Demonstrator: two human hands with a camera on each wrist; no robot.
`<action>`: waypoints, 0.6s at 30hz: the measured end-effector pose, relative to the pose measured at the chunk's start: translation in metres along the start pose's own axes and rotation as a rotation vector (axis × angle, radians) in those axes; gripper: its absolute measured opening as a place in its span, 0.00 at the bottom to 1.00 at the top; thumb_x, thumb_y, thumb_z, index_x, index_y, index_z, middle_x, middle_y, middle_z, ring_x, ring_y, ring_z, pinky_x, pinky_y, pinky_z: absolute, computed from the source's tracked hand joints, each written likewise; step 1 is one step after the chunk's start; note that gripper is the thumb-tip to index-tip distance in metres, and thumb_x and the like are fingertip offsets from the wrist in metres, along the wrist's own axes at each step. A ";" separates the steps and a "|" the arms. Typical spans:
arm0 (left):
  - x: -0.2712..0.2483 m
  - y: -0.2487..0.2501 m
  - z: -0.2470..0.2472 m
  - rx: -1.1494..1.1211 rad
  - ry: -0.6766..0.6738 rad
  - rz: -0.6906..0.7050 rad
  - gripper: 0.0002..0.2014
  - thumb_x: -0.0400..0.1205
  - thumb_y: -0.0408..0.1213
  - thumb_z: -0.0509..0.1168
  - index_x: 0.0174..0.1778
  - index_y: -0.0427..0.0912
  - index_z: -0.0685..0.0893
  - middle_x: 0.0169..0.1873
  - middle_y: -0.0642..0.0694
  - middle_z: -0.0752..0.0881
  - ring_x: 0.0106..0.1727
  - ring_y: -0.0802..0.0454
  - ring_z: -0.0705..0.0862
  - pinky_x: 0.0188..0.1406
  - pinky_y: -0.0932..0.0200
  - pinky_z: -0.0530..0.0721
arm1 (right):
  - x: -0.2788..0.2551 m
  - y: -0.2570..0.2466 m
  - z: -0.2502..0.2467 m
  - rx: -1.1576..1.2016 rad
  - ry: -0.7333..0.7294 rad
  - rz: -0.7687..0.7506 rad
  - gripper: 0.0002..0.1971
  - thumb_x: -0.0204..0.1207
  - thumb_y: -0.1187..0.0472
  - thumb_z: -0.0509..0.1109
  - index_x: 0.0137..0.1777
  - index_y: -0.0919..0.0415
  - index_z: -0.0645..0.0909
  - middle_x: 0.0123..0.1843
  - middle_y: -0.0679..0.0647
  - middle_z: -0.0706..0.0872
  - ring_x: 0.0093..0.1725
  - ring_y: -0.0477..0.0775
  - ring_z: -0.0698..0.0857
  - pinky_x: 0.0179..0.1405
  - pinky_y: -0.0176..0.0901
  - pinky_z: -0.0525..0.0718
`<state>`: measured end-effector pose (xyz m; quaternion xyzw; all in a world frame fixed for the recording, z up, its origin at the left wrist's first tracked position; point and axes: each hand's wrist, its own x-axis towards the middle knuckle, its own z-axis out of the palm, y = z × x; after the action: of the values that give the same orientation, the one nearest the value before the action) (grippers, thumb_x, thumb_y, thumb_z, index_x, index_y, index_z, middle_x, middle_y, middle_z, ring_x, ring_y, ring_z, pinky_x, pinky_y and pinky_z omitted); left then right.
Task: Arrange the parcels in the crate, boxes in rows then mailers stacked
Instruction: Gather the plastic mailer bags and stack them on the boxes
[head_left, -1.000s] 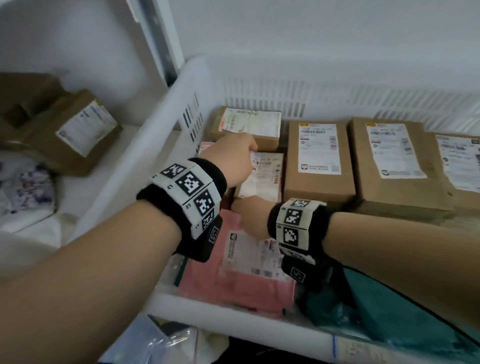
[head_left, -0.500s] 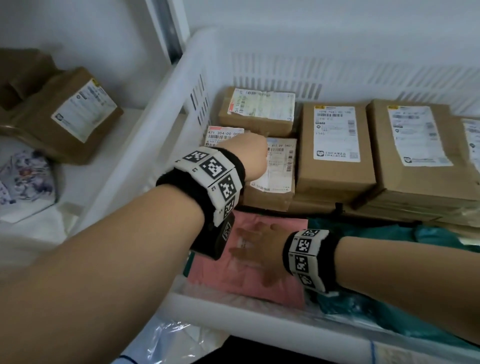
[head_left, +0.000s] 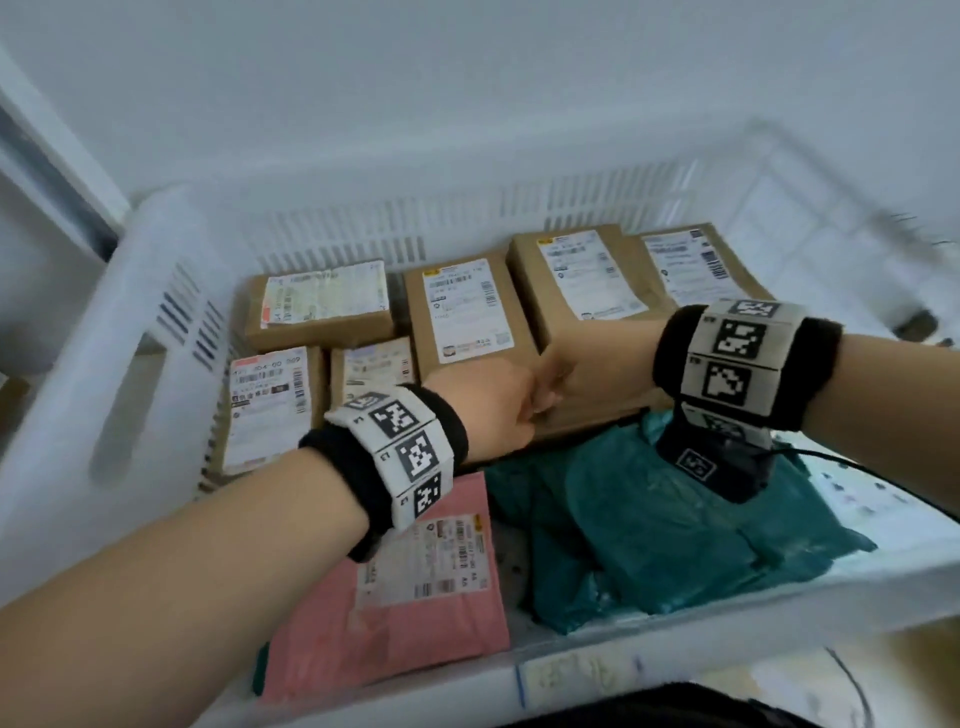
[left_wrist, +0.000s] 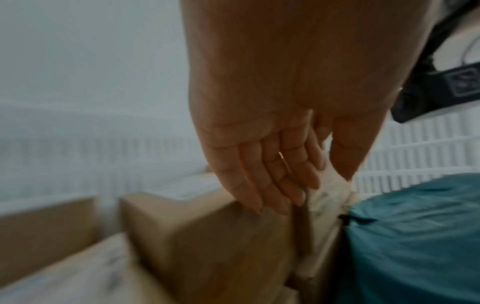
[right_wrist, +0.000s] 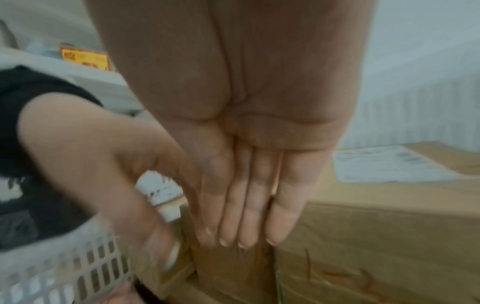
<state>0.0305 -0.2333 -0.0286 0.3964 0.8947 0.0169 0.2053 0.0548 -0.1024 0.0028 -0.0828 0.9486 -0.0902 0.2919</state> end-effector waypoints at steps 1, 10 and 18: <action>0.006 0.010 0.005 0.014 -0.027 0.053 0.09 0.77 0.46 0.65 0.45 0.44 0.78 0.46 0.47 0.83 0.51 0.43 0.85 0.46 0.53 0.84 | -0.007 0.006 -0.001 0.002 -0.005 0.034 0.14 0.80 0.68 0.61 0.56 0.60 0.87 0.57 0.52 0.88 0.53 0.54 0.82 0.53 0.42 0.79; 0.031 0.073 0.058 0.325 -0.304 0.467 0.49 0.70 0.59 0.72 0.83 0.54 0.52 0.82 0.45 0.55 0.81 0.42 0.56 0.81 0.41 0.60 | -0.047 0.065 0.009 0.143 0.114 0.255 0.18 0.82 0.71 0.56 0.64 0.61 0.84 0.66 0.55 0.84 0.64 0.56 0.82 0.63 0.45 0.82; 0.028 0.066 0.056 0.099 -0.080 0.412 0.20 0.82 0.38 0.57 0.71 0.54 0.74 0.70 0.54 0.77 0.71 0.51 0.76 0.69 0.51 0.76 | -0.047 0.084 0.006 0.210 0.138 0.210 0.16 0.82 0.68 0.59 0.64 0.64 0.84 0.62 0.56 0.87 0.61 0.56 0.85 0.54 0.41 0.82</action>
<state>0.0812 -0.1752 -0.0769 0.5807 0.7858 -0.0011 0.2130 0.0879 -0.0121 0.0046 0.0542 0.9552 -0.1635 0.2408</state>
